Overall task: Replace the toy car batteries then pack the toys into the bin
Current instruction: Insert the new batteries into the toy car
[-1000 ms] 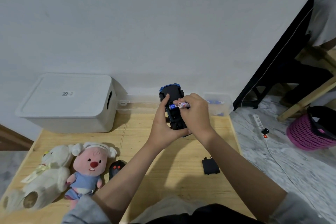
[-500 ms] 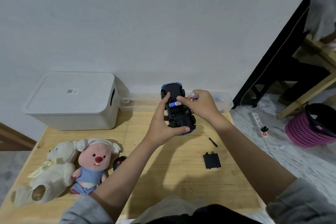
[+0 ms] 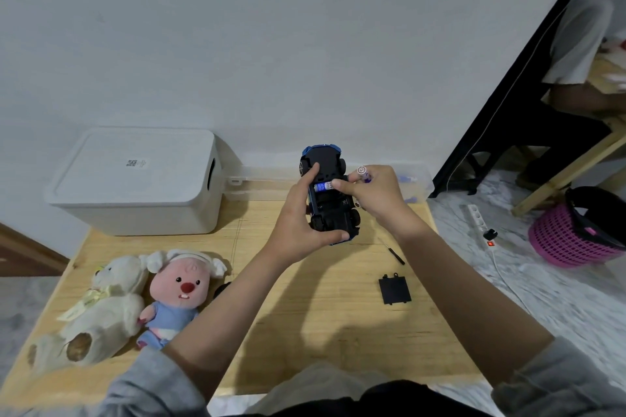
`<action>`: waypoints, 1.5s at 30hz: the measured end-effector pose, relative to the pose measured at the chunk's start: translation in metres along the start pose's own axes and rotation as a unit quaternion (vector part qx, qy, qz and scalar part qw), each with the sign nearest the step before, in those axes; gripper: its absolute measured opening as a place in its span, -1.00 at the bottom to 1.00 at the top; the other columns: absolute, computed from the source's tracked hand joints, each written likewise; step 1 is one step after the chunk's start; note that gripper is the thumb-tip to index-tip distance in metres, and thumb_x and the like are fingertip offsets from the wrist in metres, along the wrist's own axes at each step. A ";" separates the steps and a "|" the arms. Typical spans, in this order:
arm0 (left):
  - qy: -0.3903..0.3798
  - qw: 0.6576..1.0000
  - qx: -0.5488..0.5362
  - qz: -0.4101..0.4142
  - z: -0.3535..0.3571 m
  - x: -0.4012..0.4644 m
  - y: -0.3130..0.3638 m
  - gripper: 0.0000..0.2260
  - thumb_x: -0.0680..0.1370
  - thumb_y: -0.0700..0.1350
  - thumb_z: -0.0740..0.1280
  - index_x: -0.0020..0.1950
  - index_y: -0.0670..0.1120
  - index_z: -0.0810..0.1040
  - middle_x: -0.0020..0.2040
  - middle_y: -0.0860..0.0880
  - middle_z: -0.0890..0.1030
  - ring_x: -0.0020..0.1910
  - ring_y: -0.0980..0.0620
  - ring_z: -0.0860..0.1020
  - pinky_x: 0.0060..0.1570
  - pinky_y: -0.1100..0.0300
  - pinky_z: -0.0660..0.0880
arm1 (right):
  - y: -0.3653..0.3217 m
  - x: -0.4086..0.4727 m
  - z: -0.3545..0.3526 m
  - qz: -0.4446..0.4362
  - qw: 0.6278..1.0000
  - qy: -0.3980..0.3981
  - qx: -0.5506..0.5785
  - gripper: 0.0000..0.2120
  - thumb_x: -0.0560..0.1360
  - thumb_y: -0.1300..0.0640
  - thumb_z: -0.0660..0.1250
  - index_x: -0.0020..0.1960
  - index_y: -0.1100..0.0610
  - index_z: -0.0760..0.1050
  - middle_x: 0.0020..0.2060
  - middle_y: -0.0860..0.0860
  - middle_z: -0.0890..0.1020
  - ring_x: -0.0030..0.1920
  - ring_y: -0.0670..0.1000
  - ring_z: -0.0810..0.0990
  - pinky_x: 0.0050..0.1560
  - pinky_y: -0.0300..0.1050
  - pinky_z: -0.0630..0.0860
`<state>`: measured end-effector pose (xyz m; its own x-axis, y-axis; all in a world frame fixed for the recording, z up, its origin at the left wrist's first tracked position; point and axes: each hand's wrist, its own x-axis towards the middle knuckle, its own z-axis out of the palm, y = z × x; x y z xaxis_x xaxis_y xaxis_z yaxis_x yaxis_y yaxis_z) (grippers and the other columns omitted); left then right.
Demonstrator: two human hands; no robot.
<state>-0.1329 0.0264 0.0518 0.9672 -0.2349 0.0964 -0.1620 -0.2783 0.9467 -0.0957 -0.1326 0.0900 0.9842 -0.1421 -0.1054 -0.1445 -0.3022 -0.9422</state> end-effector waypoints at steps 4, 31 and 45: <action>-0.004 1.000 -0.012 -0.020 -0.003 0.002 0.002 0.02 0.20 -0.07 0.62 0.46 0.31 0.07 0.40 0.13 0.33 0.28 -0.01 0.46 0.18 -0.02 0.52 | 0.000 -0.007 0.007 -0.043 0.994 0.041 -0.087 -0.70 0.39 0.03 0.48 -0.15 0.30 0.58 -0.49 -0.06 0.37 -0.50 -0.15 0.31 -0.43 -0.24 0.28; -0.011 0.998 -0.044 -0.035 0.000 -0.017 0.021 -0.01 0.27 -0.22 0.60 0.50 0.21 0.10 0.20 0.15 0.46 0.10 0.16 0.53 -0.06 0.47 0.48 | -0.010 -0.043 -0.012 -0.187 0.979 0.027 -0.077 -0.86 0.38 0.22 0.47 -0.10 0.05 0.59 -0.21 -0.18 0.62 -0.46 -0.15 0.37 -0.29 -0.35 0.39; -0.031 0.999 -0.015 -0.017 0.010 -0.028 0.024 -0.22 0.26 -0.22 0.60 0.35 0.13 0.30 0.15 0.20 0.51 0.02 0.32 0.50 0.07 0.21 0.50 | 0.001 -0.048 -0.018 -0.248 0.958 -0.065 -0.127 -0.70 0.40 0.28 0.45 0.10 0.06 0.61 -0.16 -0.02 0.65 -0.13 -0.21 0.57 -0.10 -0.44 0.38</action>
<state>-0.1661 0.0175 0.0686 0.9578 -0.2839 0.0457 -0.1224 -0.2586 0.9582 -0.1450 -0.1432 0.1002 0.9403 0.1916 0.2812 0.3403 -0.5239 -0.7809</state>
